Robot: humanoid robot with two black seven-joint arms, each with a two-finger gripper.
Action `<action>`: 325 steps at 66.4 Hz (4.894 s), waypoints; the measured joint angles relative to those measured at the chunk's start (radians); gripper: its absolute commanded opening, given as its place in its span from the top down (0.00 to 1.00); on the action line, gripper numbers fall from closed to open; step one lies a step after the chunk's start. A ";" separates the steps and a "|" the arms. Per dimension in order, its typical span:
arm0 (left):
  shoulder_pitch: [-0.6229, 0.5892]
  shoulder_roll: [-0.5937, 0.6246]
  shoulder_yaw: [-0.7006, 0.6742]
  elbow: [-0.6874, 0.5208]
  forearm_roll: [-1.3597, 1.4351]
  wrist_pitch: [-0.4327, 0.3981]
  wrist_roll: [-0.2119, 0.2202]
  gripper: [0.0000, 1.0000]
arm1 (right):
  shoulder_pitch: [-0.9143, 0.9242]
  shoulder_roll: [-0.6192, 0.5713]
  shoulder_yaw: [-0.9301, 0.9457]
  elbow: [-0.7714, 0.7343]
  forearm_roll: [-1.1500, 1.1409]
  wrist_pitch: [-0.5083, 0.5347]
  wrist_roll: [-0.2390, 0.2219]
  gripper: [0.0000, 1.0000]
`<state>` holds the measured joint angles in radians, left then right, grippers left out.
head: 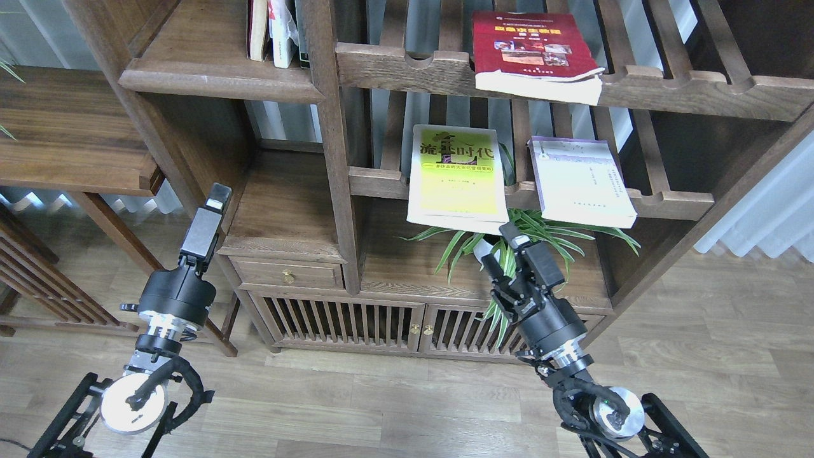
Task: Organize books on shelf
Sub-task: 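Move the right gripper up toward the white book on the middle shelf, then grasp the white book with the right gripper and pull it off the shelf, then lower the white book toward the left gripper with the right gripper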
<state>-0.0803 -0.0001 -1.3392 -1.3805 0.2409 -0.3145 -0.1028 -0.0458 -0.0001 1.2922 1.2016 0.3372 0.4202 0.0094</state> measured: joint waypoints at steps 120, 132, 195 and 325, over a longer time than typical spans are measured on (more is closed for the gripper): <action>-0.003 0.168 -0.273 0.017 -0.149 -0.003 0.000 0.00 | 0.222 0.000 0.166 -0.198 0.000 -0.250 0.102 0.10; -0.004 0.175 -0.278 0.017 -0.149 -0.003 0.000 0.00 | 0.228 0.000 0.196 -0.206 0.004 -0.281 0.104 0.30; -0.004 0.189 -0.352 0.009 -0.152 -0.003 -0.001 0.00 | 0.254 0.000 0.209 -0.218 0.004 -0.261 0.113 0.91; 0.043 0.265 -0.019 0.302 -0.149 -0.174 0.002 0.00 | -0.261 -0.003 -0.230 -0.133 0.209 0.068 0.241 0.95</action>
<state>-0.0373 0.2651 -1.3580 -1.0783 0.0919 -0.4888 -0.1004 -0.3065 -0.0031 1.0624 1.0681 0.5459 0.4885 0.2506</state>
